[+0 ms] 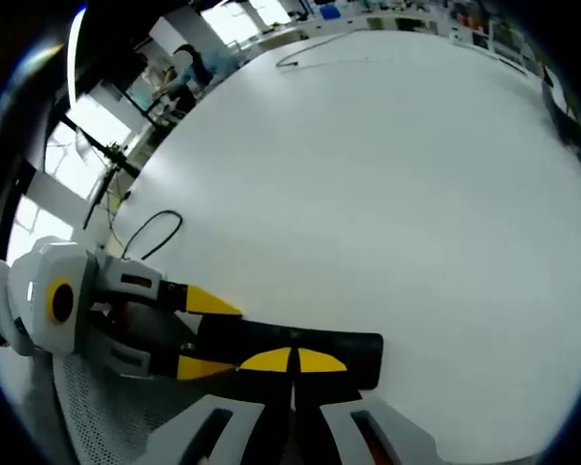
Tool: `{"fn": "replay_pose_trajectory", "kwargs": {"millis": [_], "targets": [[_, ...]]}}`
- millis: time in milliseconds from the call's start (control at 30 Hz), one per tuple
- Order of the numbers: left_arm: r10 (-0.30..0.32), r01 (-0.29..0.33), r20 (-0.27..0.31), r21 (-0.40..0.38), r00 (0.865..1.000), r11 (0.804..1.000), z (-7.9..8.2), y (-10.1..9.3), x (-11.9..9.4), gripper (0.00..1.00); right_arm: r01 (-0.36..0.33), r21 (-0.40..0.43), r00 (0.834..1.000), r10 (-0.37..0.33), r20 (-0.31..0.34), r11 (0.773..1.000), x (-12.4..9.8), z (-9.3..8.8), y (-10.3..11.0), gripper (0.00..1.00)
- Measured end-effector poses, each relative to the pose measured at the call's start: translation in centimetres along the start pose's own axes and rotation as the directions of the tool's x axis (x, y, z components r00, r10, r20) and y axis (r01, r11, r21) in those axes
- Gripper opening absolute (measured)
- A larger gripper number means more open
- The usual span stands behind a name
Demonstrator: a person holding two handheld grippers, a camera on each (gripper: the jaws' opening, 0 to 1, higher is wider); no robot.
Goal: Press the specified remote control buttons in sequence, fully releasing each button before pressing the next.
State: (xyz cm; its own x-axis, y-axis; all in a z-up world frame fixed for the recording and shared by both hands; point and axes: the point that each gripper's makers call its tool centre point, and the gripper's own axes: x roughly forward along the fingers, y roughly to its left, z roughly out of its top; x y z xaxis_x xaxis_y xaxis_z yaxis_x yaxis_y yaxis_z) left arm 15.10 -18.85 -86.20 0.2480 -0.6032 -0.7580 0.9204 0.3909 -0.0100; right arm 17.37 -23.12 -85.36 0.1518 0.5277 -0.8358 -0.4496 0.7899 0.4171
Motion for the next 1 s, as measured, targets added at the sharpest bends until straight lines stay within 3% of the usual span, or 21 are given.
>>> {"fn": "replay_pose_trajectory", "kwargs": {"millis": [133, 500, 1000], "targets": [[0.007, -0.007, -0.027, -0.009, 1.000, 1.000, -0.3, 0.0, -0.2, 0.24, 0.016, -0.029, 1.000, -0.016, -0.001, 0.999, 0.0, -0.1, 0.1, 0.00], [0.002, -0.002, -0.073, 0.003, 0.997, 1.000, -0.8, 0.0, -0.6, 0.24, 0.006, -0.015, 1.000, -0.006, -0.012, 1.000, -0.1, -0.2, 0.2, 0.00], [0.003, -0.002, -0.086, 0.004, 0.996, 1.000, -0.7, 0.0, -0.6, 0.24, 0.038, 0.107, 0.997, -0.030, -0.078, 0.993, -0.9, -1.4, -0.9, 0.00]]}}
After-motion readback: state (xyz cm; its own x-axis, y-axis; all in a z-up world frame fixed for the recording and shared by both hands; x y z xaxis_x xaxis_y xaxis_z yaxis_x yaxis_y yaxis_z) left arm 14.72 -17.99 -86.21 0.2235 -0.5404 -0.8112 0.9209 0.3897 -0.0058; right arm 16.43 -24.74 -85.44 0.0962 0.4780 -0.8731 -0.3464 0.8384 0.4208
